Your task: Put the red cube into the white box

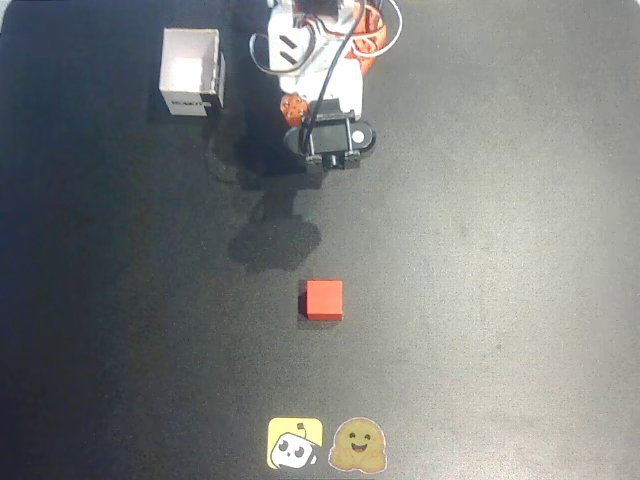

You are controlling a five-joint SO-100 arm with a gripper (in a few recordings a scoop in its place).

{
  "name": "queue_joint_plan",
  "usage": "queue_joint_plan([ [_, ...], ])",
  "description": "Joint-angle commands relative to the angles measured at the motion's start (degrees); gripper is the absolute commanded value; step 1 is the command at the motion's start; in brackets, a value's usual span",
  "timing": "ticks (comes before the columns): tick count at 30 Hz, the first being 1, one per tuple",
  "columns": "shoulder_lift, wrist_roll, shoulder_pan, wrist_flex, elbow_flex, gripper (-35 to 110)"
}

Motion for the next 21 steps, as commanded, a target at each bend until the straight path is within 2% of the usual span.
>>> queue_joint_plan([
  [1, 0.26, 0.35, -0.09, 0.26, -0.18, 0],
  [14, -2.37, 0.35, -0.53, -0.70, -3.52, 0],
  [18, -23.91, 0.26, -1.05, -4.75, -16.08, 0],
  [21, -39.81, 0.35, -1.76, -2.37, -30.50, 0],
])
